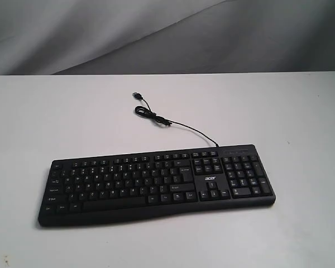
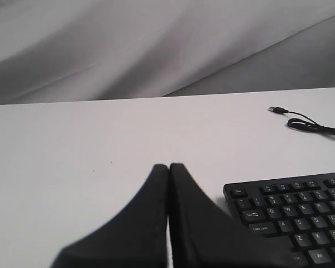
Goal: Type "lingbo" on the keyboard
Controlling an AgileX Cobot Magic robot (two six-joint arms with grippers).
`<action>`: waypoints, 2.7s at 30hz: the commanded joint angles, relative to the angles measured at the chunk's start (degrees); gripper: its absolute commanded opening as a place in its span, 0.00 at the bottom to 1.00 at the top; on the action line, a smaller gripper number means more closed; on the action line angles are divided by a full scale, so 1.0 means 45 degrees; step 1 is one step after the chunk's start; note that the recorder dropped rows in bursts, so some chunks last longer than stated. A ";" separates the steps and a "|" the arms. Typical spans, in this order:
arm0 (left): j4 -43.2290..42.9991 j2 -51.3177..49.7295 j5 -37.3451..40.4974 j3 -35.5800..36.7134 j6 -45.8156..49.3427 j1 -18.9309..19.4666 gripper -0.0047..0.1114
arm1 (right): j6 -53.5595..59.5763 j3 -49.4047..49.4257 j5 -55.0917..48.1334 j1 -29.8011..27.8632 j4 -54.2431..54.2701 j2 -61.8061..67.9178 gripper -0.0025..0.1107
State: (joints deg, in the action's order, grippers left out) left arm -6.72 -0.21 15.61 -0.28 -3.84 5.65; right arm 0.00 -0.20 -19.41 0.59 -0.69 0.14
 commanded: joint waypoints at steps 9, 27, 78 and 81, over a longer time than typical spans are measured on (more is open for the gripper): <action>0.0001 0.0047 -0.0141 0.0062 -0.0027 0.0013 0.04 | 0.0000 0.0044 0.1760 -0.0106 0.0056 -0.0032 0.02; 0.0001 0.0047 -0.0141 0.0062 -0.0027 0.0013 0.04 | 0.0000 0.0044 0.8764 -0.0106 0.0056 -0.0032 0.02; 0.0001 0.0047 -0.0141 0.0062 -0.0027 0.0013 0.04 | 0.6099 -1.6401 -0.2536 0.4203 0.1545 2.2248 0.02; 0.0001 0.0047 -0.0141 0.0062 -0.0027 0.0013 0.04 | 1.3491 -1.6948 -0.4353 0.4203 0.8684 2.2275 0.02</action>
State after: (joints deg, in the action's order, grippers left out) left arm -6.72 -0.21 15.61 -0.28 -3.84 5.65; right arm 37.44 -75.08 -33.40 19.34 17.44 100.40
